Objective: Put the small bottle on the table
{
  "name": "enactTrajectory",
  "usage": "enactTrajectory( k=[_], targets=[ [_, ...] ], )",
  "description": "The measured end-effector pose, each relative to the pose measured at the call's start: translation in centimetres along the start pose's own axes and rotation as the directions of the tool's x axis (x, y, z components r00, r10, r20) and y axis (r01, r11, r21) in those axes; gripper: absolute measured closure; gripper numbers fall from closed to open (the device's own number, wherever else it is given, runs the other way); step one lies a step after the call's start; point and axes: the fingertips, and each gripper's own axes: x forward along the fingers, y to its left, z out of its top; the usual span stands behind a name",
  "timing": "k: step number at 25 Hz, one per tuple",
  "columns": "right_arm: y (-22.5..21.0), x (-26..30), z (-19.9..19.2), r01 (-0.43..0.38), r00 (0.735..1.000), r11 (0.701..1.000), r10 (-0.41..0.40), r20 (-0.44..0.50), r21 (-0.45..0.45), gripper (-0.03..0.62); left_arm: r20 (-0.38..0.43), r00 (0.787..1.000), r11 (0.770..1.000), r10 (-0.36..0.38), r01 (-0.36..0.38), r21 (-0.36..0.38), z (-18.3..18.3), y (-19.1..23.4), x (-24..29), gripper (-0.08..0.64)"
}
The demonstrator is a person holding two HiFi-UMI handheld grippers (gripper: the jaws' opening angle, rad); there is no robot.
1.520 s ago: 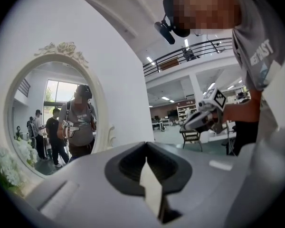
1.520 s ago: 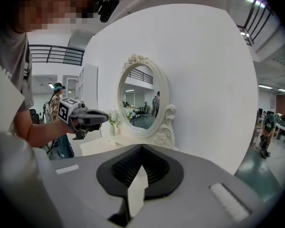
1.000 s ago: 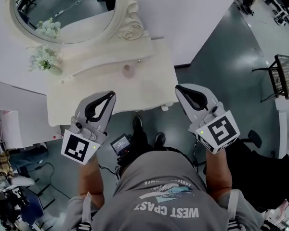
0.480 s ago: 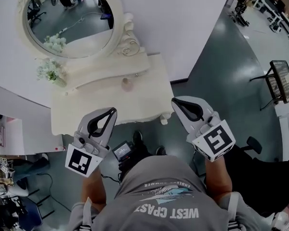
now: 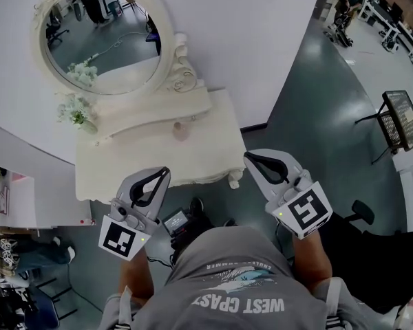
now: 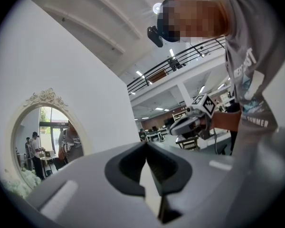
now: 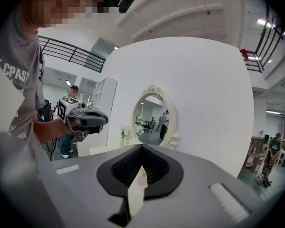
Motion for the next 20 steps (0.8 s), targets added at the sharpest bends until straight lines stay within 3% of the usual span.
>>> enactTrajectory(
  k=[20],
  targets=[
    [0.0, -0.9, -1.4, 0.001, 0.999, 1.000, 0.000, -0.034, 0.027, 0.592, -0.023, 1.000, 1.000, -0.003, 0.002, -0.016, -0.6, -1.0, 0.3, 0.558]
  ],
)
